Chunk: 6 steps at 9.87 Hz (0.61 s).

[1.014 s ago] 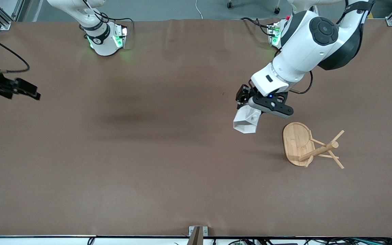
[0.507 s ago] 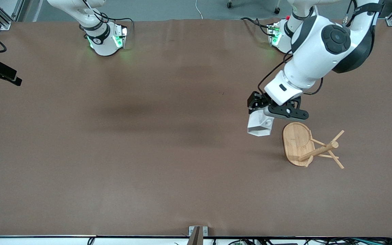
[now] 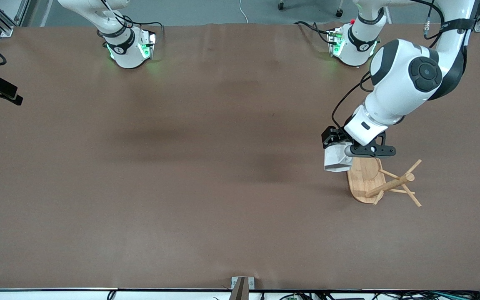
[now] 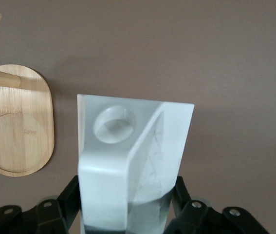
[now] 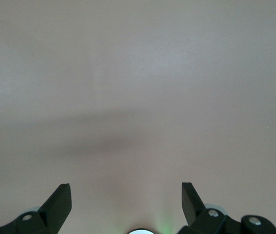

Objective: Hang cup on rack
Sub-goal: 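Lower the cup with the left gripper onto a rack peg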

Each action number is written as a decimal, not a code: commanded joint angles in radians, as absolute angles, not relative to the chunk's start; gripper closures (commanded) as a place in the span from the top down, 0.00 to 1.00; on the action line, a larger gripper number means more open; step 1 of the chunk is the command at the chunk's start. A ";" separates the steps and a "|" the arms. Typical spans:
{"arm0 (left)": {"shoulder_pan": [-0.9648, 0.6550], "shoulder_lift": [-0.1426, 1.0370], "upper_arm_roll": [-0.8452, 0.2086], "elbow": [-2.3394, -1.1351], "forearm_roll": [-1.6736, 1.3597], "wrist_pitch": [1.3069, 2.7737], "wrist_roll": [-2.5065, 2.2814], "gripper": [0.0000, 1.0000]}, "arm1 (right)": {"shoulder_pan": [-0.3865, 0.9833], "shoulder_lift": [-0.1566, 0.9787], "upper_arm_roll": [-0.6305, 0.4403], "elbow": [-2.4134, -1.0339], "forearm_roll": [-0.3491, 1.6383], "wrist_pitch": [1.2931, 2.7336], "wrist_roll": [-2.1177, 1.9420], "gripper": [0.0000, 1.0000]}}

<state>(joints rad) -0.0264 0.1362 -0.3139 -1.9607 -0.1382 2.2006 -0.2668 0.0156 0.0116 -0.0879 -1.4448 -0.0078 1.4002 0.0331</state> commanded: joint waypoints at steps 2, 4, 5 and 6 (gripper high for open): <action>-0.049 0.192 -0.252 -1.977 -0.146 2.241 -0.144 0.00 | -0.012 0.018 -0.089 -1.427 -0.011 1.384 0.031 1.00; -0.069 0.215 -0.209 -1.953 -0.140 2.243 -0.059 0.00 | -0.015 0.018 -0.092 -1.428 -0.009 1.387 0.032 1.00; -0.084 0.216 -0.172 -1.941 -0.137 2.243 -0.025 0.00 | -0.017 0.018 -0.094 -1.427 -0.012 1.385 0.022 1.00; -0.084 0.219 -0.164 -1.939 -0.140 2.243 0.023 0.00 | -0.017 0.018 -0.094 -1.427 -0.011 1.387 0.021 1.00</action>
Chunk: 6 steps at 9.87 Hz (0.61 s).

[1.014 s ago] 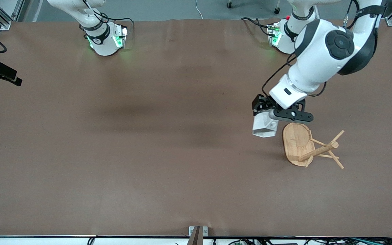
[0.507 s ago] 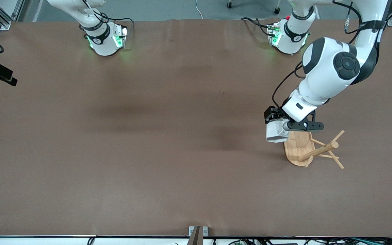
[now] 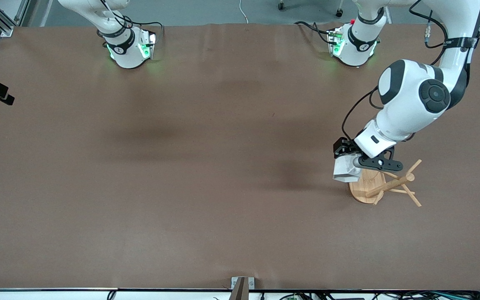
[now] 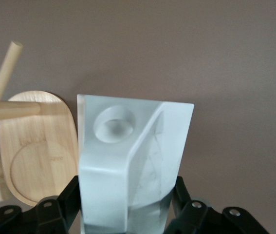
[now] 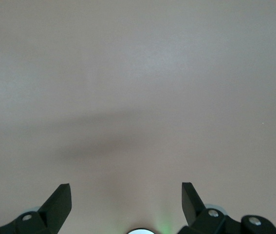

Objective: Hang cup on rack
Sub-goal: 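Lower the cup with the left gripper onto a rack peg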

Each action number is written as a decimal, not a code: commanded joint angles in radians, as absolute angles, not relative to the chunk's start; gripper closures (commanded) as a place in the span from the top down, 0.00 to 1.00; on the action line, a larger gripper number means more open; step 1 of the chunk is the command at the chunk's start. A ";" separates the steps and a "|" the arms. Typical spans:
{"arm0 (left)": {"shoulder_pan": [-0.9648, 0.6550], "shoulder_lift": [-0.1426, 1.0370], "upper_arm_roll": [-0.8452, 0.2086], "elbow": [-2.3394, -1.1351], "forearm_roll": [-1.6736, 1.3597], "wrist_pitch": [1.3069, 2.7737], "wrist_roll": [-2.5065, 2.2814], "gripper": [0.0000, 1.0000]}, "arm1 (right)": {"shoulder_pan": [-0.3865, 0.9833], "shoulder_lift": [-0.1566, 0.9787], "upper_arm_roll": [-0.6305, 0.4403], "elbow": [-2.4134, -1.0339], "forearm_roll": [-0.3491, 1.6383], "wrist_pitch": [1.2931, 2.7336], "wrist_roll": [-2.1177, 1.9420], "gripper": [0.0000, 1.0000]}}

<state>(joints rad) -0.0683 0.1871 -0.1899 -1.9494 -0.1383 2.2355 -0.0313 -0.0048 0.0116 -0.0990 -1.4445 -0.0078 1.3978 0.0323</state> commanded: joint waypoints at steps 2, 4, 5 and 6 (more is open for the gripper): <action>-0.090 0.218 -0.123 -1.931 -0.138 2.243 0.066 0.00 | -0.017 0.018 -0.094 -1.428 -0.009 1.387 0.021 1.00; -0.089 0.221 -0.101 -1.924 -0.146 2.243 0.103 0.00 | -0.020 0.018 -0.095 -1.427 -0.011 1.385 0.020 1.00; -0.087 0.222 -0.100 -1.921 -0.146 2.243 0.106 0.00 | -0.020 0.018 -0.095 -1.425 -0.017 1.387 0.018 1.00; -0.087 0.229 -0.094 -1.921 -0.147 2.243 0.110 0.00 | -0.020 0.018 -0.095 -1.425 -0.020 1.388 0.018 1.00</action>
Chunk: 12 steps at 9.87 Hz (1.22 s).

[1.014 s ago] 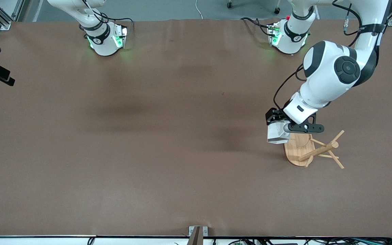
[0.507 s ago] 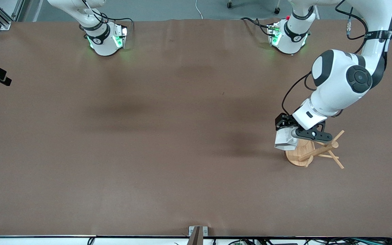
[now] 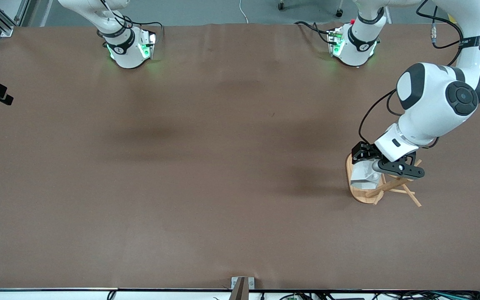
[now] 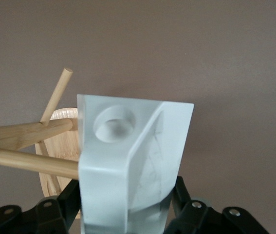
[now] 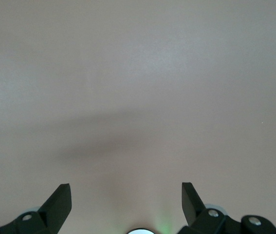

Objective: Hang cup on rack
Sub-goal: 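Lower the cup with the left gripper onto a rack peg, then open the left gripper to release the cup on the peg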

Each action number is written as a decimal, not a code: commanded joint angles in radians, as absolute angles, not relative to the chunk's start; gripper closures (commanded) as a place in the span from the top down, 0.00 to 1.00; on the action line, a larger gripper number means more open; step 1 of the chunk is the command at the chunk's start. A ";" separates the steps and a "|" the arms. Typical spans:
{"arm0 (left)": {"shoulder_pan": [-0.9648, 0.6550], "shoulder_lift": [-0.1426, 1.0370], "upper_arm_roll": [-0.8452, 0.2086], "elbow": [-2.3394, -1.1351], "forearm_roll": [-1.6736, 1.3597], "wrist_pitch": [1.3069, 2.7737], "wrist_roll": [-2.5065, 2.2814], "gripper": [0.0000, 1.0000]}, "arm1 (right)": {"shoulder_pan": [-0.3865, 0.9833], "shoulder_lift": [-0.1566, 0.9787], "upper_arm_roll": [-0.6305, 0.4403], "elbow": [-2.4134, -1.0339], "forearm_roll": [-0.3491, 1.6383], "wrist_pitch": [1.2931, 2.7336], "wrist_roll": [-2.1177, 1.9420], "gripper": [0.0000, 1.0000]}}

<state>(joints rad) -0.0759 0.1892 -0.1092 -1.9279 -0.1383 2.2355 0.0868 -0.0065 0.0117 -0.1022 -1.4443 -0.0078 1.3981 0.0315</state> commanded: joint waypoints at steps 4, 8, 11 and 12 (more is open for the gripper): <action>-0.086 0.244 -0.064 -1.919 -0.152 2.246 0.143 0.01 | -0.020 0.018 -0.095 -1.425 -0.018 1.385 0.021 1.00; -0.078 0.256 -0.058 -1.919 -0.153 2.256 0.155 0.49 | -0.017 0.018 -0.094 -1.425 -0.018 1.391 0.023 1.00; -0.074 0.244 -0.058 -1.916 -0.152 2.260 0.137 1.00 | -0.017 0.018 -0.094 -1.425 -0.015 1.393 0.025 1.00; -0.071 0.218 -0.060 -1.913 -0.152 2.252 0.133 1.00 | -0.017 0.018 -0.094 -1.425 -0.014 1.393 0.025 1.00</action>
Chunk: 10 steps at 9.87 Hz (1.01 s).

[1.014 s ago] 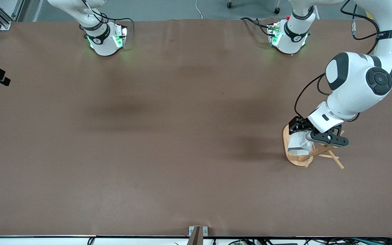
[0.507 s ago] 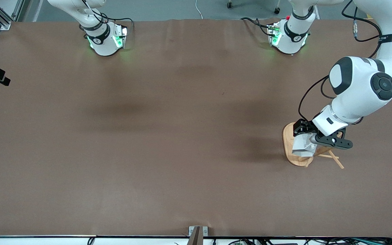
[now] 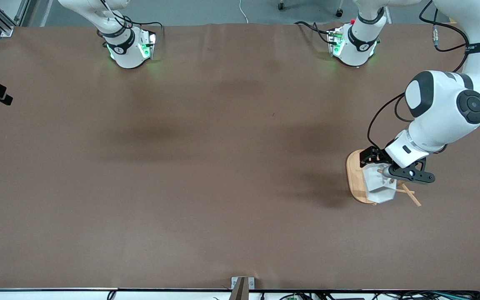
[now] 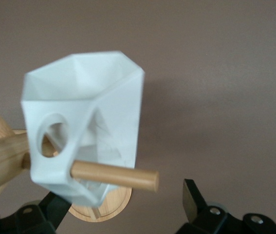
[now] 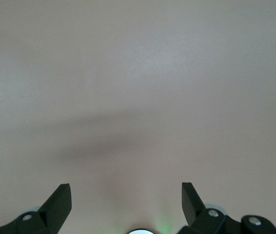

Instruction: Hang cup on rack

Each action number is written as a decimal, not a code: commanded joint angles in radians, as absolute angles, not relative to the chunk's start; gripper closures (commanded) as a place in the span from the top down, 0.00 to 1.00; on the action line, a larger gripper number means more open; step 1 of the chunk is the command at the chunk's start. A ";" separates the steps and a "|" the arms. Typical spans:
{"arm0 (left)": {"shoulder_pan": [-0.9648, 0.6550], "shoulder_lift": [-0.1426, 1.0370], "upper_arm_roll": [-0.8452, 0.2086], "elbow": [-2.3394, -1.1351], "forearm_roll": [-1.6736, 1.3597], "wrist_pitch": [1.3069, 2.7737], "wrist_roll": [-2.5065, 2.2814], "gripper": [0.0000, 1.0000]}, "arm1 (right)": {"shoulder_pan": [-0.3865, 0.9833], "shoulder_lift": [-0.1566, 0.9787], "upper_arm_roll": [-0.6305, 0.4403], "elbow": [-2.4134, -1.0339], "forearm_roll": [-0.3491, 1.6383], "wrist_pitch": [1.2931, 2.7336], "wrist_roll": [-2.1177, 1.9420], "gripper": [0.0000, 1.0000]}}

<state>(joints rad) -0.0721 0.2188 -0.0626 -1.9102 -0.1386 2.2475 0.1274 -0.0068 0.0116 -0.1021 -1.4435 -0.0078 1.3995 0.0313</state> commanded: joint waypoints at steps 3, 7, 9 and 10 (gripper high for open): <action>-0.069 0.094 -0.067 -1.881 -0.144 2.092 0.028 1.00 | -0.017 0.020 -0.094 -1.425 -0.012 1.391 0.025 1.00; -0.057 0.031 -0.084 -1.637 -0.045 1.708 0.035 1.00 | -0.017 0.020 -0.094 -1.425 -0.014 1.393 0.023 1.00; -0.054 0.005 -0.078 -1.565 -0.038 1.617 0.038 1.00 | -0.017 0.020 -0.094 -1.425 -0.014 1.391 0.023 1.00; -0.051 -0.023 -0.074 -1.566 -0.040 1.593 0.037 1.00 | -0.018 0.020 -0.094 -1.425 -0.014 1.393 0.023 1.00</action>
<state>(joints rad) -0.0606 -0.0157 -0.0701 -1.5647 -0.0592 1.6325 0.0375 -0.0068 0.0120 -0.1018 -1.4424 -0.0078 1.3996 0.0313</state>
